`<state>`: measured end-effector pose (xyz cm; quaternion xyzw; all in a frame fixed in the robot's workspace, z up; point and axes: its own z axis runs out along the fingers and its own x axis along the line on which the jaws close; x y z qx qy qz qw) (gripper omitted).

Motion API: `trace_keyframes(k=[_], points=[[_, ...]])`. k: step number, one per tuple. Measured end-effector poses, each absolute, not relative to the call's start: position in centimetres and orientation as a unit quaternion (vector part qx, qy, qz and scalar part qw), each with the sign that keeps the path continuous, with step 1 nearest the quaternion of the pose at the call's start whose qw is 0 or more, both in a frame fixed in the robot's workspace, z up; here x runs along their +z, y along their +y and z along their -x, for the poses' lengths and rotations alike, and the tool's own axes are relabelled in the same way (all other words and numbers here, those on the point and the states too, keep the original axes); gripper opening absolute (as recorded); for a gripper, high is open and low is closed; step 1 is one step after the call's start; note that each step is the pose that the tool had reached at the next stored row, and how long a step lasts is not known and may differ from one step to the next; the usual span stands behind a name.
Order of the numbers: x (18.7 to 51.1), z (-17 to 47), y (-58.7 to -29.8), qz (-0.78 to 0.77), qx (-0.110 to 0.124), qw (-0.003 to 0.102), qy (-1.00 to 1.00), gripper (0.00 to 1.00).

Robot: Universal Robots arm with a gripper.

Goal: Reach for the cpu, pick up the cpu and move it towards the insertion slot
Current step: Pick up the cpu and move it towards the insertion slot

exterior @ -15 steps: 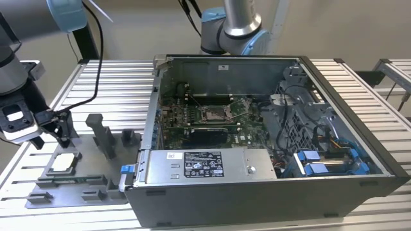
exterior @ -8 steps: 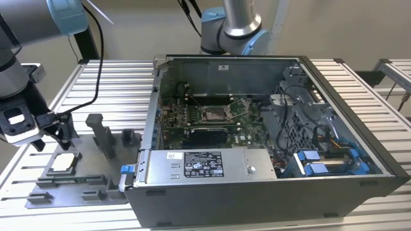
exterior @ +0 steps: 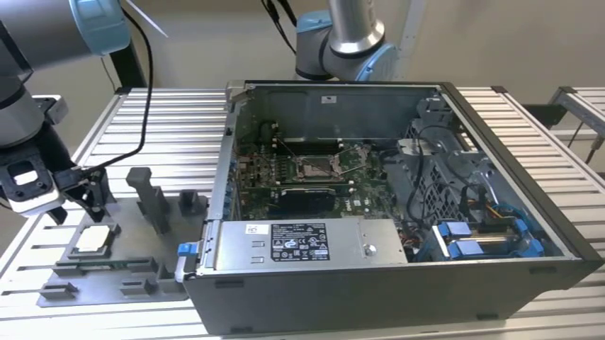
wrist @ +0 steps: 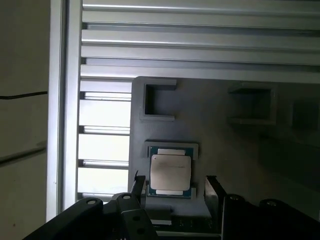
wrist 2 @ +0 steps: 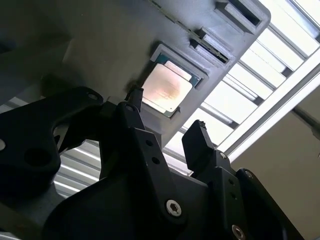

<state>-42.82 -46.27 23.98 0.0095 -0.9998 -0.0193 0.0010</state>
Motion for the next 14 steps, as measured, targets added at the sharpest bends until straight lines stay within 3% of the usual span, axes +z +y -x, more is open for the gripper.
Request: trace_keyframes(k=[14], points=[[23.67, 42.82, -46.27, -0.01, -0.019, 0.001, -1.0, 1.0]])
